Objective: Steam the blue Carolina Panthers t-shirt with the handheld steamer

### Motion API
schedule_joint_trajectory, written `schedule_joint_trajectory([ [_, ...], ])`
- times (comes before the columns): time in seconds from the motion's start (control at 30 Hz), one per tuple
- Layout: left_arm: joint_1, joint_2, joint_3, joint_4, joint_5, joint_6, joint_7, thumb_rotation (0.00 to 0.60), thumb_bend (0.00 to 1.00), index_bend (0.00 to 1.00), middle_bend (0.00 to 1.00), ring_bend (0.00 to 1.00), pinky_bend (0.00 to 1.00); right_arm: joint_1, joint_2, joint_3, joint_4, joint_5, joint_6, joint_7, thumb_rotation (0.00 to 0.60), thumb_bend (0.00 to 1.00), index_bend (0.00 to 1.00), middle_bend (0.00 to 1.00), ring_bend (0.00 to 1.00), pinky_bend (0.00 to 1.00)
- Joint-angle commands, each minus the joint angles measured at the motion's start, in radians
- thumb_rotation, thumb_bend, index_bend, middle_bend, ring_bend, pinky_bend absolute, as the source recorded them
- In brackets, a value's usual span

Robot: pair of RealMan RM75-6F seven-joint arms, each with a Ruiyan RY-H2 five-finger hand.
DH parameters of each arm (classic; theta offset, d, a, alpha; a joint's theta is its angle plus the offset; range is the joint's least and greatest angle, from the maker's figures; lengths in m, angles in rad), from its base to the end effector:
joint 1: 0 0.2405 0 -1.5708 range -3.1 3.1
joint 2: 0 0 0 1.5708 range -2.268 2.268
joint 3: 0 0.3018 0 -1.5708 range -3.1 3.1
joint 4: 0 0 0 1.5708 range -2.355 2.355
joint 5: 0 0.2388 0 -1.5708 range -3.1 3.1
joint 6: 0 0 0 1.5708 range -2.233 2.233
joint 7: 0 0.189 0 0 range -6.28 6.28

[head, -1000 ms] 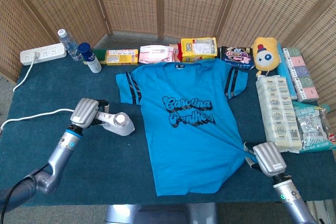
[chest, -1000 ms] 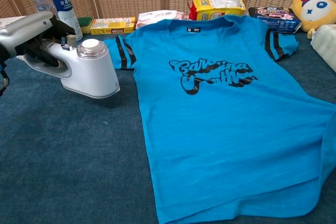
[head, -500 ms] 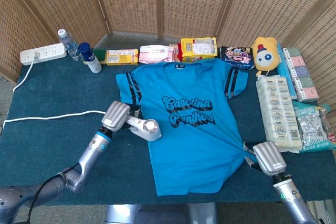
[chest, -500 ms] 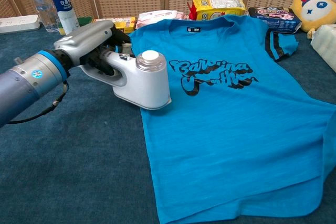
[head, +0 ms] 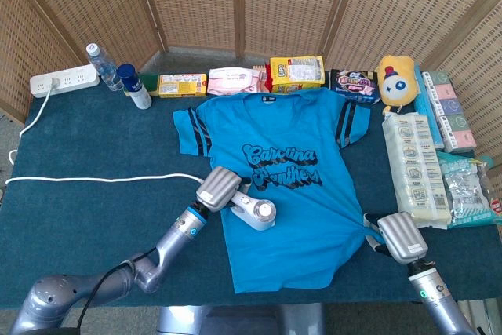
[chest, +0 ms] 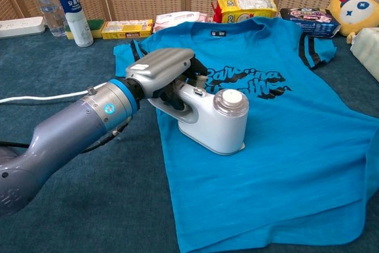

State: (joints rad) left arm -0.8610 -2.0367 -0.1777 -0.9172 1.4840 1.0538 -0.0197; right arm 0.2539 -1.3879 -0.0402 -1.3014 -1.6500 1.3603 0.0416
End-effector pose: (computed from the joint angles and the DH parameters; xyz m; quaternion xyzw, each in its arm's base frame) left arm -0.0785 0.4077 -0.1894 -0.7495 -0.3211 -0.4906 0.3071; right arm -0.3500 -0.2697 0.0316 0.7105 -0.3538 0.3853 0.4706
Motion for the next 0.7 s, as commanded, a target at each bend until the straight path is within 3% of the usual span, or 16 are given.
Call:
schedule_joint_trajectory([
  [0.03,-0.014,-0.019,0.0,0.014,0.003,-0.008,0.008,0.6,0.34,0.77,0.81,0.72,0.79,-0.001,0.002,0.0,-0.001,0.0,0.001,0.001,0.6,0.52,0.71,0.68,0.73,0.81],
  [0.37,-0.043,-0.086,0.0,0.095,0.005,-0.02,0.017,0.6,0.34,0.77,0.8,0.72,0.79,-0.001,0.001,0.0,0.004,0.004,-0.002,0.005,0.6,0.52,0.71,0.68,0.74,0.81],
  [0.7,-0.029,-0.05,0.003,0.183,-0.001,-0.007,-0.012,0.6,0.34,0.77,0.8,0.72,0.79,0.003,-0.004,0.0,0.001,0.008,-0.014,-0.006,0.6,0.52,0.71,0.68,0.74,0.81],
])
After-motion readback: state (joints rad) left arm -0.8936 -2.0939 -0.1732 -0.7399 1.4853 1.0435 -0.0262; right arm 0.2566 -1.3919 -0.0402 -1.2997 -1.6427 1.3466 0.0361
